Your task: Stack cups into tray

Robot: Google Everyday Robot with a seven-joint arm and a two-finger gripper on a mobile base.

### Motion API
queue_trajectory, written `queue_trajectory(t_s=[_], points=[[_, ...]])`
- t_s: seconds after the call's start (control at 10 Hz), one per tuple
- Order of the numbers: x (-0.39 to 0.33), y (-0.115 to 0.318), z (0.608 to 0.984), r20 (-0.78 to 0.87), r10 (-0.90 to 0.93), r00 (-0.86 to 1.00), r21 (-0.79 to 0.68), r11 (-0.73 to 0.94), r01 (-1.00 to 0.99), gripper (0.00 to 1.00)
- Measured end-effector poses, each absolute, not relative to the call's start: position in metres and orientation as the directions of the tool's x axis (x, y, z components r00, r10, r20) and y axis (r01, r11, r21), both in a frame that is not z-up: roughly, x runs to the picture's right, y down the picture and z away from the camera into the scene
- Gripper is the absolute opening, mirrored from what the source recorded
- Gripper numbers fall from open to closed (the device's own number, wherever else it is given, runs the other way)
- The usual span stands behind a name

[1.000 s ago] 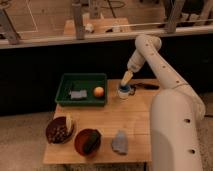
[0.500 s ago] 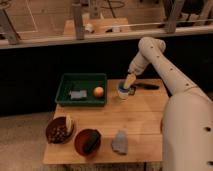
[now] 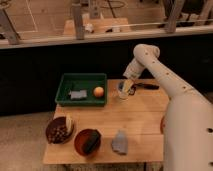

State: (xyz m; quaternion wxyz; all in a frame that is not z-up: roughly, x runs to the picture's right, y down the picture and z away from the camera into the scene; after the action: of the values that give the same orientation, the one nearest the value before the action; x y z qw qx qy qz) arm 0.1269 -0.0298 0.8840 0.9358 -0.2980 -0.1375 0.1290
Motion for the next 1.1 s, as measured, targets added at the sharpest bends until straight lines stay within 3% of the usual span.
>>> queue_trajectory(t_s=[0.8,0.9,1.1], points=[[0.136,-0.012,0.919,0.175,0.287,0.942,-0.591,0.796,-0.133,0.80],[0.134,-0.008,0.921,0.180,0.282,0.942,-0.598,0.792,-0.123,0.78],[0.130,-0.003,0.923,0.187,0.272,0.944,-0.608,0.787,-0.106,0.62]])
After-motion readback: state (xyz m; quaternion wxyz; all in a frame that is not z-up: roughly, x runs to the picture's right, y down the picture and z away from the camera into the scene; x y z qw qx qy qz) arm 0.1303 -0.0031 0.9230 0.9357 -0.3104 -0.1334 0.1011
